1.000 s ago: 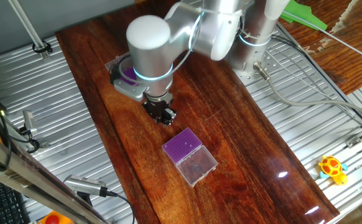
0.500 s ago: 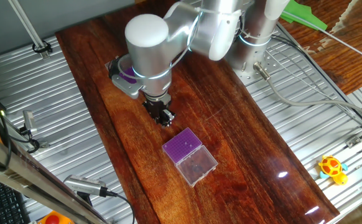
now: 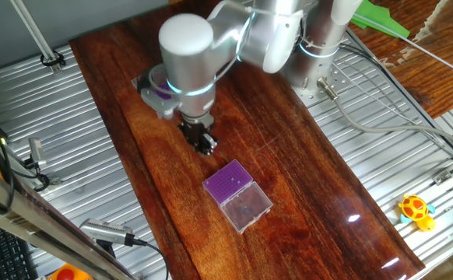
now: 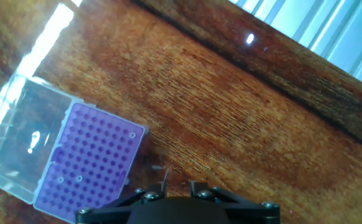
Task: Transfer all small pipette tips from one holder to another
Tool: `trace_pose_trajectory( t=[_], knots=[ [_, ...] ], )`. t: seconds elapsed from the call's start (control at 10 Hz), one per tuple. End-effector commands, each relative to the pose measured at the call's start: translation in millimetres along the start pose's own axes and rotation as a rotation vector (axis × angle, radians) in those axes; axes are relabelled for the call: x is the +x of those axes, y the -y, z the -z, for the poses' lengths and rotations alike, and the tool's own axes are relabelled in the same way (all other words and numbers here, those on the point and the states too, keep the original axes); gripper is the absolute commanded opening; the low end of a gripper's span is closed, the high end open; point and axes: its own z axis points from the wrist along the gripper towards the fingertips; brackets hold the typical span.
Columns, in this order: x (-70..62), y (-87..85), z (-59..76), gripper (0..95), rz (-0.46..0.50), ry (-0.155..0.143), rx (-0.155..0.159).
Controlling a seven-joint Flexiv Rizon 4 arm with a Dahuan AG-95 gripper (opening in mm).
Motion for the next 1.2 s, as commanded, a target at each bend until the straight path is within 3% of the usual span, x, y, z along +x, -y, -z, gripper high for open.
trace_pose_trajectory(
  t=[0.1,0.3,0.4,0.5,0.8,0.9,1.2],
  knots=[
    [8.9,37.9,5.4,0.0,0.103,-0.042,-0.006],
    [16.6,80.7,7.5,0.0,0.187,-0.047,-0.009],
    [19.0,115.6,12.3,0.0,0.26,-0.053,-0.016],
    [20.3,127.0,16.7,0.0,0.272,-0.056,-0.018],
    [20.5,127.5,17.4,0.0,0.195,-0.048,-0.019],
    [20.5,127.5,17.4,19.0,0.17,-0.055,-0.007],
    [20.5,127.5,17.4,19.0,0.118,-0.064,0.01]
  ],
)
